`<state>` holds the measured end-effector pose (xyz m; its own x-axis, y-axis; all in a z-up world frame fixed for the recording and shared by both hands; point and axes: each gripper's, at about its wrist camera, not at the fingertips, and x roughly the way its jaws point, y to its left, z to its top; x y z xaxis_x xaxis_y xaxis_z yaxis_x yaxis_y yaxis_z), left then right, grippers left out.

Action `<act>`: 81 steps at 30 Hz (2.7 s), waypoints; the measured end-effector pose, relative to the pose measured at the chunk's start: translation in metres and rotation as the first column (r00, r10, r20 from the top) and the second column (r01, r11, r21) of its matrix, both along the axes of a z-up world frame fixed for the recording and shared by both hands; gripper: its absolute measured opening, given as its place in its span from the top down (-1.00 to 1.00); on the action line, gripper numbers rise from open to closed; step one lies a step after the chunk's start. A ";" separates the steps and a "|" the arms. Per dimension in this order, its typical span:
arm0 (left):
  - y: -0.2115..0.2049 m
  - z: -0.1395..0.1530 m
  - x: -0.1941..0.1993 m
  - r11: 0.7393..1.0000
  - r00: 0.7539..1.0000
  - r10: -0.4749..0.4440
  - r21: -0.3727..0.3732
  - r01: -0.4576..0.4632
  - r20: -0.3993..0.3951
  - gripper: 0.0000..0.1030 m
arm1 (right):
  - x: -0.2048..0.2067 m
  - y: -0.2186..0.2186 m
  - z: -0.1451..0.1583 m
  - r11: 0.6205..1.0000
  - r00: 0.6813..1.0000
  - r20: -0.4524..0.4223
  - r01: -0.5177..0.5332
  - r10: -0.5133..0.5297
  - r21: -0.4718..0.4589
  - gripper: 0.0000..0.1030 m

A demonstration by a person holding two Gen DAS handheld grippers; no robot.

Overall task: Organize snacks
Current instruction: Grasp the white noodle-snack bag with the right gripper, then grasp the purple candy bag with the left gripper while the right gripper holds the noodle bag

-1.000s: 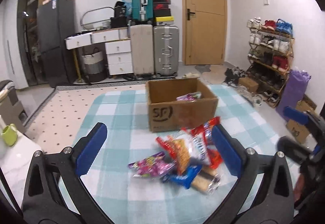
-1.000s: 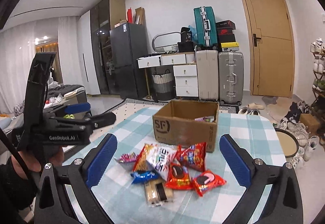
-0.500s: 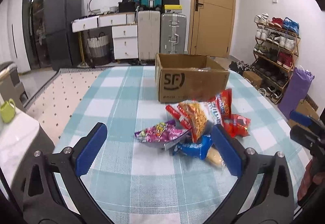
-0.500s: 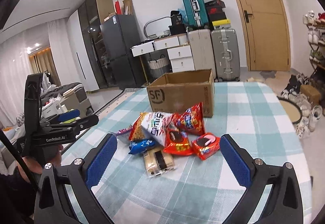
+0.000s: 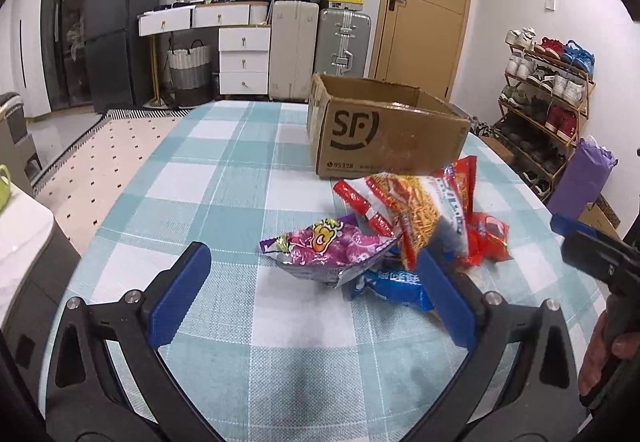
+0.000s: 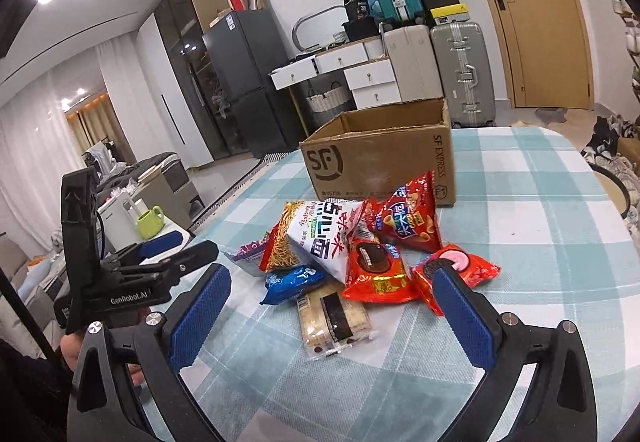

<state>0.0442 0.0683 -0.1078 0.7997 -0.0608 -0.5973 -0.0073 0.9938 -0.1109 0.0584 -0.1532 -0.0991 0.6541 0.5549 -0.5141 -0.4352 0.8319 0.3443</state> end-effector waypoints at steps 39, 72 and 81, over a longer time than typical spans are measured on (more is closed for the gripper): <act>0.025 -0.047 0.036 0.988 0.998 0.014 -0.150 -0.022 -0.053 -0.99 | 0.107 0.086 -0.042 0.996 0.973 -0.215 -0.086 0.088 0.016 -0.12; 0.011 -0.055 0.037 0.997 0.985 0.000 -0.077 -0.014 -0.175 -0.99 | -0.008 -0.059 -0.036 0.979 0.980 -0.185 0.099 -0.065 0.177 -0.10; 0.011 -0.058 0.070 0.988 0.972 -0.041 -0.151 0.005 -0.232 -0.99 | -0.014 -0.060 -0.035 0.969 0.982 -0.186 0.082 -0.039 0.231 -0.10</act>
<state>0.1143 0.0791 -0.1655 0.6360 -0.1798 -0.7505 -0.0280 0.9665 -0.2553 0.0444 -0.2135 -0.1342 0.5999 0.6370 -0.4842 -0.3001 0.7401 0.6018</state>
